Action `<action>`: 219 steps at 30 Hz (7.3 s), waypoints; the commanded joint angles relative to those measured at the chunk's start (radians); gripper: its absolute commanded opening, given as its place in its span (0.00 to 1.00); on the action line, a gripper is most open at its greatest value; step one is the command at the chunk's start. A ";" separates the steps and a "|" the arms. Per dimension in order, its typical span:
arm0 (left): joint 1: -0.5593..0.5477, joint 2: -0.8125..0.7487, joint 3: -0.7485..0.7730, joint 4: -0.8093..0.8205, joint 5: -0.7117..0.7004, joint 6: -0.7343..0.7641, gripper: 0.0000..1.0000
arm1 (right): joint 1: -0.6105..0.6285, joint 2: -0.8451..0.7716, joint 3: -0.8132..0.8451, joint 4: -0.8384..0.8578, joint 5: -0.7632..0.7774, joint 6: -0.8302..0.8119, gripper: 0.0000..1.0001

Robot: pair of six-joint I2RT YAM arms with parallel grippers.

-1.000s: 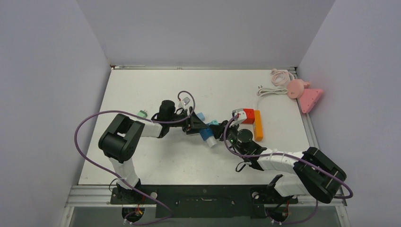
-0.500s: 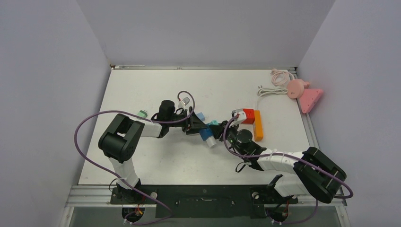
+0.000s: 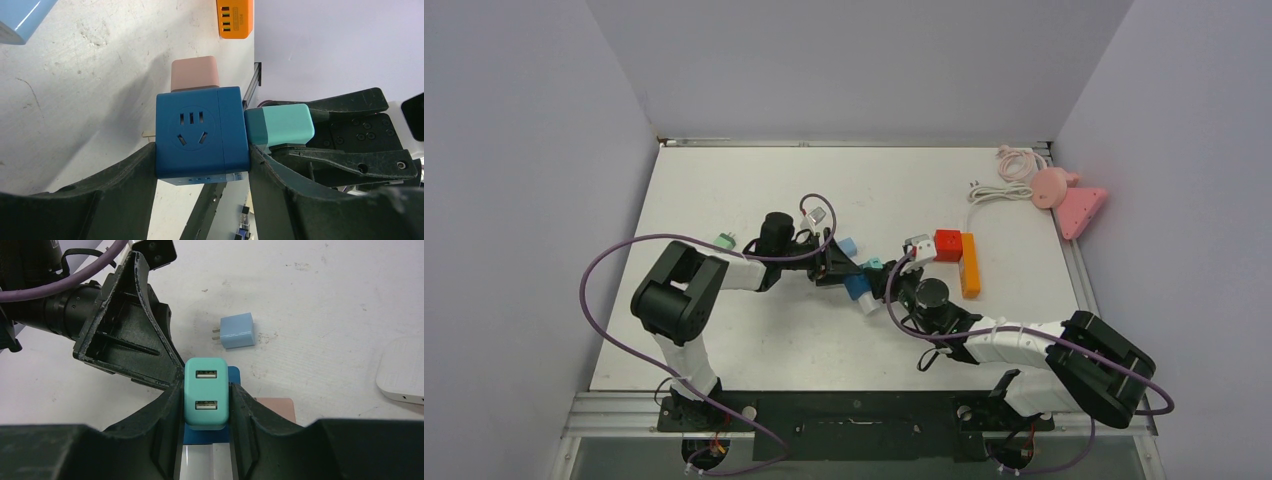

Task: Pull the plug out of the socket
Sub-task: Remove the plug from the socket, then place the plug at the center of the board, then remove the plug from the socket.

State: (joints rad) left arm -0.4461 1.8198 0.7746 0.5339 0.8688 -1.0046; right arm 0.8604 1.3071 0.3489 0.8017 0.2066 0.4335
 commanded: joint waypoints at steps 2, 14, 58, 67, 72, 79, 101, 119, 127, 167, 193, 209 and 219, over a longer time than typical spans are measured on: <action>0.007 -0.054 0.027 -0.038 -0.008 0.068 0.00 | -0.008 -0.025 0.042 0.033 0.050 0.001 0.05; 0.006 -0.065 0.038 -0.084 -0.018 0.104 0.00 | -0.209 0.006 -0.001 0.108 -0.181 0.152 0.05; 0.017 -0.088 0.063 -0.209 -0.059 0.175 0.00 | -0.181 0.017 0.023 0.060 -0.128 0.095 0.05; 0.017 -0.083 0.069 -0.227 -0.067 0.184 0.00 | -0.042 -0.021 0.038 0.024 0.056 -0.034 0.05; 0.020 -0.083 0.072 -0.236 -0.068 0.187 0.00 | 0.003 -0.017 0.049 0.018 0.099 -0.071 0.05; 0.023 -0.088 0.073 -0.243 -0.070 0.193 0.00 | 0.001 -0.028 0.044 0.018 0.103 -0.057 0.05; 0.356 -0.385 -0.041 0.105 -0.002 -0.003 0.00 | -0.300 0.064 0.113 -0.078 -0.187 0.108 0.05; 0.316 -0.545 0.038 -0.284 -0.133 0.306 0.00 | -0.273 0.481 0.339 -0.020 -0.372 0.145 0.20; 0.279 -0.559 0.048 -0.319 -0.149 0.350 0.00 | -0.255 0.517 0.334 -0.002 -0.337 0.140 0.49; 0.129 -0.687 -0.052 0.079 0.077 0.337 0.00 | -0.482 0.172 0.274 0.618 -1.139 0.668 0.95; 0.083 -0.692 -0.086 0.222 0.104 0.253 0.00 | -0.431 0.217 0.316 0.709 -1.244 0.761 0.60; 0.101 -0.701 -0.042 -0.035 -0.026 0.367 0.96 | -0.442 0.049 0.262 0.264 -1.023 0.383 0.05; 0.149 -0.647 -0.018 -0.151 -0.107 0.369 0.96 | -0.296 -0.108 0.245 -0.150 -0.588 -0.023 0.05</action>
State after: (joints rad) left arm -0.2962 1.1416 0.7067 0.4019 0.7784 -0.6399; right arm 0.4808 1.2556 0.5903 0.7712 -0.6285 0.6228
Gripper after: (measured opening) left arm 0.963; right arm 0.449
